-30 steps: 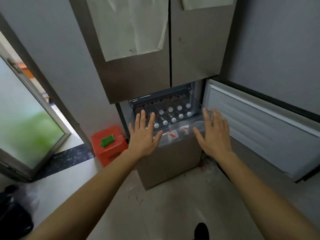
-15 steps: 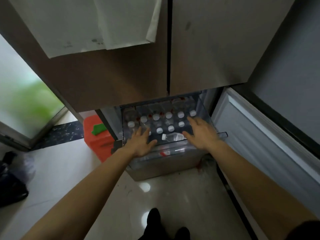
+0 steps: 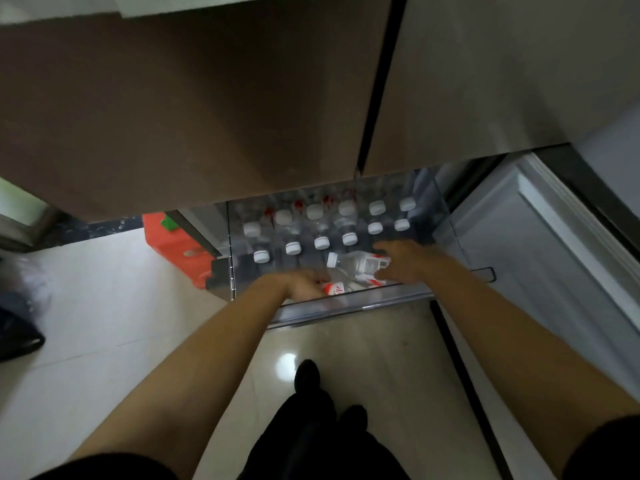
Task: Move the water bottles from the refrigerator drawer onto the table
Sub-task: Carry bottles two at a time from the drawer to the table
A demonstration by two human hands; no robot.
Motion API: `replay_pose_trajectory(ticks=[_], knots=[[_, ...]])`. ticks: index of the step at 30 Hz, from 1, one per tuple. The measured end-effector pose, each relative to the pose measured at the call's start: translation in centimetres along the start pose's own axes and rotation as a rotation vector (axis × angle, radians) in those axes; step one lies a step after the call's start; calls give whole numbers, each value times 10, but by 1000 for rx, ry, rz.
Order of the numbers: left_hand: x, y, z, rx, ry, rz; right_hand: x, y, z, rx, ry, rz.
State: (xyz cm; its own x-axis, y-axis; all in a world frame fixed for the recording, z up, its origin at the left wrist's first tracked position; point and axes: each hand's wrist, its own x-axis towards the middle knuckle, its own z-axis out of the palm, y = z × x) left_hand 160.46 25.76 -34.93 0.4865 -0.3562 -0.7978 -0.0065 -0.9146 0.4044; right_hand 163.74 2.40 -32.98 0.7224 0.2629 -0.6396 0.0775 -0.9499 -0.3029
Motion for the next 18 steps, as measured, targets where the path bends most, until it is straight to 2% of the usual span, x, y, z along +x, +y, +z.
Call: replay_pose_trajectory(ticks=[3, 9, 14, 18], knots=[[7, -4, 1, 73, 35, -12, 7, -3, 1, -10, -53, 1], [1, -14, 3, 111, 155, 99, 19, -5, 14, -58, -43, -7], [-8, -27, -1, 134, 195, 35, 21, -5, 19, -77, 35, 4], [0, -12, 3, 271, 228, 7, 22, -2, 16, -60, 40, 18]])
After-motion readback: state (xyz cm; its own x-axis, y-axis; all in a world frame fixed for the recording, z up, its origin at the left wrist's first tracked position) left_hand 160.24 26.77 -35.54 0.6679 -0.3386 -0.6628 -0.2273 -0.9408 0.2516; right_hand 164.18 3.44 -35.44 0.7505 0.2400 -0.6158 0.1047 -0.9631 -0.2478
